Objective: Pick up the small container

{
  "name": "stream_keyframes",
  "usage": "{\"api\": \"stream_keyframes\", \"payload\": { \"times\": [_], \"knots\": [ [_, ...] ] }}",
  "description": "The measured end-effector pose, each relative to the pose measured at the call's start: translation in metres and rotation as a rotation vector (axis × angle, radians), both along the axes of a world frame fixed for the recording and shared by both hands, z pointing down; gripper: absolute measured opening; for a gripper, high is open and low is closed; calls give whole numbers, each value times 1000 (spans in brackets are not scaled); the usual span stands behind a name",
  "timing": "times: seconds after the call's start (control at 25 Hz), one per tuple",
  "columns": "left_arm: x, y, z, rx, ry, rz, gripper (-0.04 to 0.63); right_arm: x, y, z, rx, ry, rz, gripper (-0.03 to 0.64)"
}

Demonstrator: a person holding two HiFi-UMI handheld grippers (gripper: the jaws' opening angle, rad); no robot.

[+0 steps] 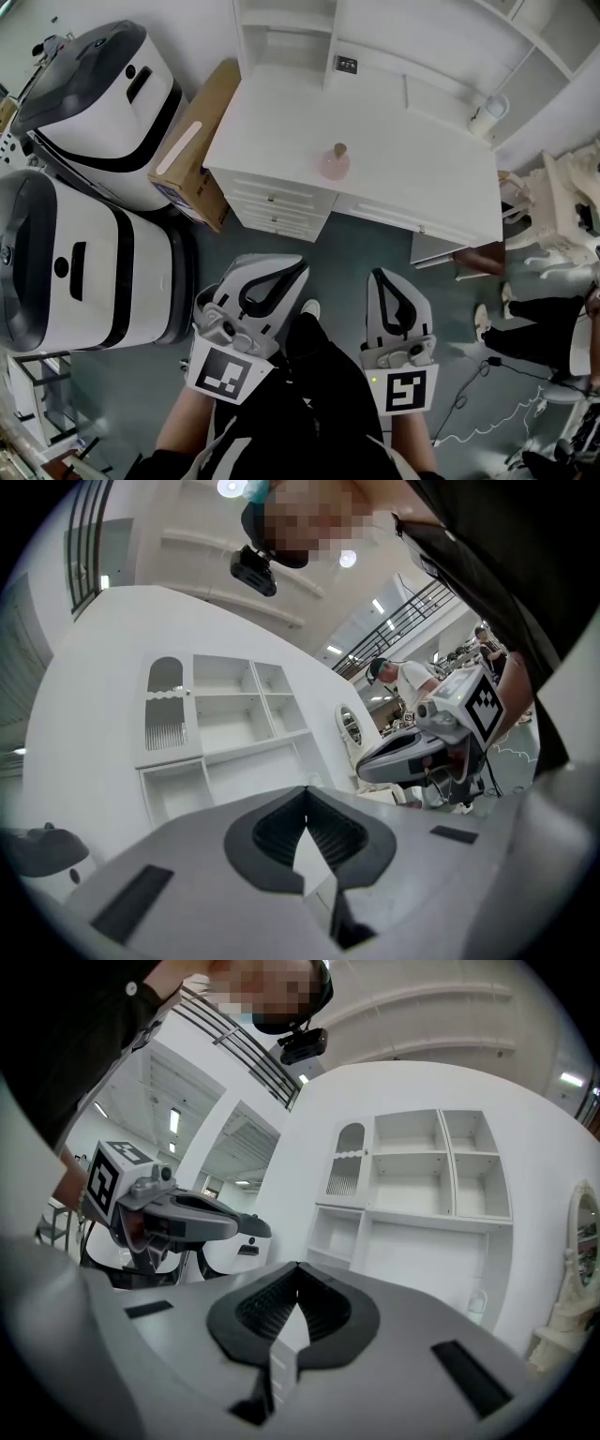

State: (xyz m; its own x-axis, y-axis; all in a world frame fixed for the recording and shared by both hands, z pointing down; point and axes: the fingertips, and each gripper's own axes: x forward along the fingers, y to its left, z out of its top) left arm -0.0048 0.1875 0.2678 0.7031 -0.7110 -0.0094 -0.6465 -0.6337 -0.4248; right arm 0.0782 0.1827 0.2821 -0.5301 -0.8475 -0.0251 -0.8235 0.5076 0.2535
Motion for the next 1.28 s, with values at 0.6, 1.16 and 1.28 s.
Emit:
{"api": "stream_keyframes", "payload": {
  "times": [0.6,1.16,1.28],
  "knots": [
    [30,-97,-7,-13,16,-80,0,39,-93,0,-28,33,-58,1],
    [38,-118,1,-35,-13,-79,0,49,-109,14,-61,25,-48,2],
    [41,-125,0,-30,-14,-60,0,52,-115,14,-57,19,-26,0]
  ]
}}
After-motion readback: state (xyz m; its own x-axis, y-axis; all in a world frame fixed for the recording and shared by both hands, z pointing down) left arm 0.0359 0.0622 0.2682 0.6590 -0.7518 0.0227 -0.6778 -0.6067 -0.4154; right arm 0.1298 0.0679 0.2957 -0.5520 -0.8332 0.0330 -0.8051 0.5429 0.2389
